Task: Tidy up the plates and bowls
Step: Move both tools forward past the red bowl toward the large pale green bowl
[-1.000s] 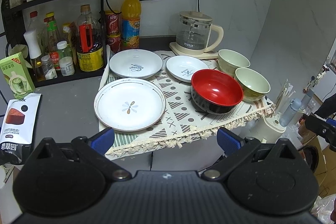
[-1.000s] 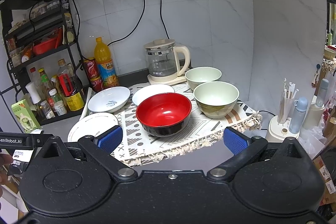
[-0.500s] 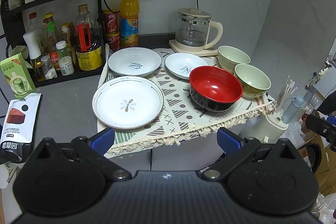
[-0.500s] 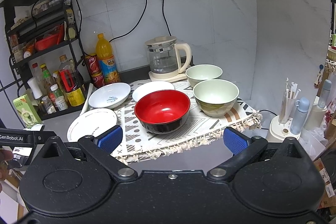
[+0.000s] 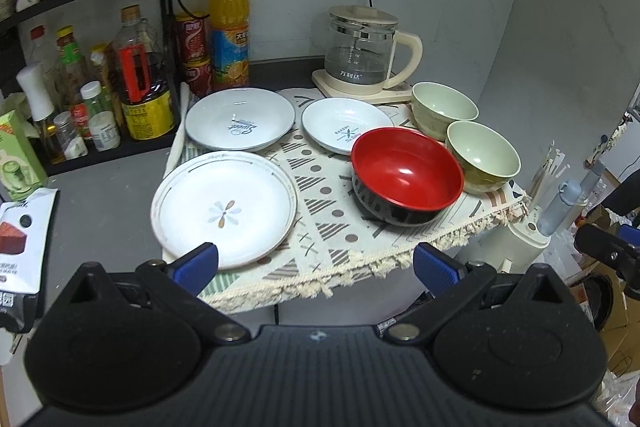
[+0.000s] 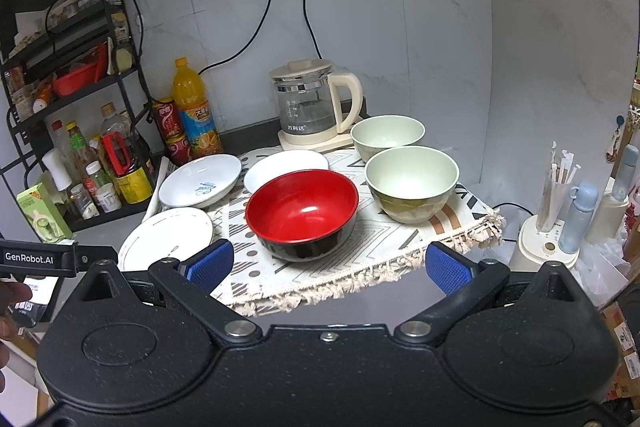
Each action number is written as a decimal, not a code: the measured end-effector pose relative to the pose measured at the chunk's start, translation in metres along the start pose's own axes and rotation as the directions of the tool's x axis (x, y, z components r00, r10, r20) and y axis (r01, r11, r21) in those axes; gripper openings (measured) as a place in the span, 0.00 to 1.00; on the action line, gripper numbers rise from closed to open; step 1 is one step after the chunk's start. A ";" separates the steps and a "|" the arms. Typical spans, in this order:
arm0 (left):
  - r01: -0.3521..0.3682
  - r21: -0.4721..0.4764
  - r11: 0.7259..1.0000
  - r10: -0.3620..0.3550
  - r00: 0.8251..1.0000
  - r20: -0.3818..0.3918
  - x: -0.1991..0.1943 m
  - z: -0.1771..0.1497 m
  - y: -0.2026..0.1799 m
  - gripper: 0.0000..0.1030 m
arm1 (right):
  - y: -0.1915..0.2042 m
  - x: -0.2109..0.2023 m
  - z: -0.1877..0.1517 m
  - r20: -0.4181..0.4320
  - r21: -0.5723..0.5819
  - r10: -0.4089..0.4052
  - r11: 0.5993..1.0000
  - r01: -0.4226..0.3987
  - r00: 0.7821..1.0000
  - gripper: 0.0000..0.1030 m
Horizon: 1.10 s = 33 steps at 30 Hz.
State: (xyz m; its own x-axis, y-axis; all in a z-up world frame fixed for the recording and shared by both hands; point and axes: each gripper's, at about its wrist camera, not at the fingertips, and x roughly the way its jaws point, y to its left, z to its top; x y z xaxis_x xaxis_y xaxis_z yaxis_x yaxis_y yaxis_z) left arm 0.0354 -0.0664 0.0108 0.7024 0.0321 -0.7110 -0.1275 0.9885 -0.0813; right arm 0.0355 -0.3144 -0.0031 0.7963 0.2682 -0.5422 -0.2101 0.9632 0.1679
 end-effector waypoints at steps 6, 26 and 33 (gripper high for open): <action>0.012 0.019 1.000 -0.012 1.000 -0.012 0.031 0.027 -0.009 0.99 | -0.008 0.027 0.016 -0.010 0.016 -0.013 1.000 0.013 1.000 1.00; 0.086 0.065 0.994 -0.081 0.993 -0.082 0.138 0.109 -0.035 0.99 | -0.036 0.121 0.058 -0.073 0.061 -0.085 0.994 0.090 0.994 1.00; 0.142 0.088 0.986 -0.131 0.984 -0.120 0.172 0.130 -0.051 0.99 | -0.052 0.143 0.066 -0.096 0.108 -0.116 0.986 0.127 0.989 1.00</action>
State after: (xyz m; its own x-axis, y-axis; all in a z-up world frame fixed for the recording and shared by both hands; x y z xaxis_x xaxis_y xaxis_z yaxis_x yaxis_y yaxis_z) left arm 0.2540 -0.0919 -0.0168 0.6237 -0.1157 -0.7730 0.0357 0.9922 -0.1197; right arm 0.1978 -0.3278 -0.0350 0.7572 0.1549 -0.6345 -0.0451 0.9815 0.1859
